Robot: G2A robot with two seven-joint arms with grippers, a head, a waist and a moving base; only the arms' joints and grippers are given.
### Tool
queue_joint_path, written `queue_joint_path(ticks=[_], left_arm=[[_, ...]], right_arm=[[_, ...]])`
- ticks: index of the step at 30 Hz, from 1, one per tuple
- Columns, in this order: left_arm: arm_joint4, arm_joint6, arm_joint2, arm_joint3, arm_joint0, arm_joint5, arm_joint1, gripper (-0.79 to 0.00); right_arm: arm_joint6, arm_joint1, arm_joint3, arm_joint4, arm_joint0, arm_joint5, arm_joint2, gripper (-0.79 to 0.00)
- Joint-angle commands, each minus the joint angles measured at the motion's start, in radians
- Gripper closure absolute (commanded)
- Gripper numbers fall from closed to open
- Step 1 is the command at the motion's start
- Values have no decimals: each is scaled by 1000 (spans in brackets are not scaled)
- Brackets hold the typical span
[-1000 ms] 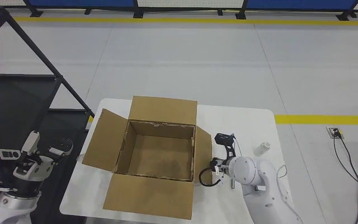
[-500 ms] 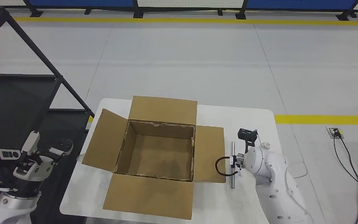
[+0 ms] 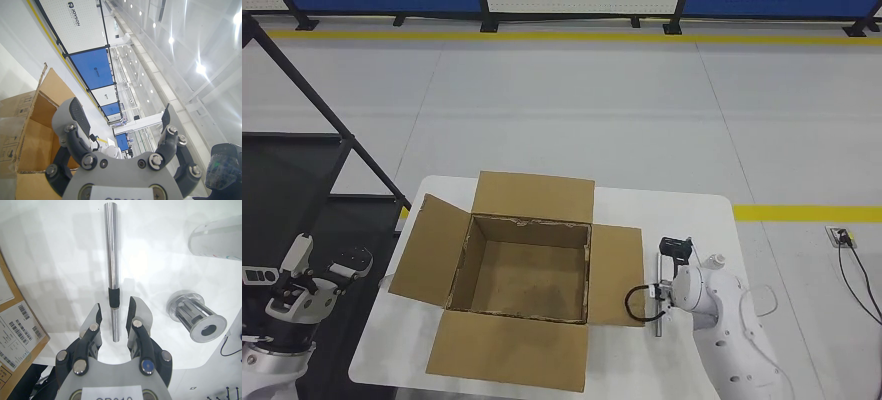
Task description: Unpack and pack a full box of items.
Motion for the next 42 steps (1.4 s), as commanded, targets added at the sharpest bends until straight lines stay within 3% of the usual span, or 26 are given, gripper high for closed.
queue_joint_path(ticks=[1,16,32,36,42], left_arm=[[0,0,0,0,0,0,0,-785],[0,0,0,0,0,0,0,-785],[0,0,0,0,0,0,0,-785],[0,0,0,0,0,0,0,-785],[0,0,0,0,0,0,0,-785]], right_arm=[[-3,-1,10,0,6,-6,-10,-323],[-12,-15,178,-20,103,0,-74,-299],[-35,-23,238,-5,126,-2,-90,-243],[-36,-25,247,-7,129,3,-98,-197],[-41,-26,254,-11,131,7,-98,-40]])
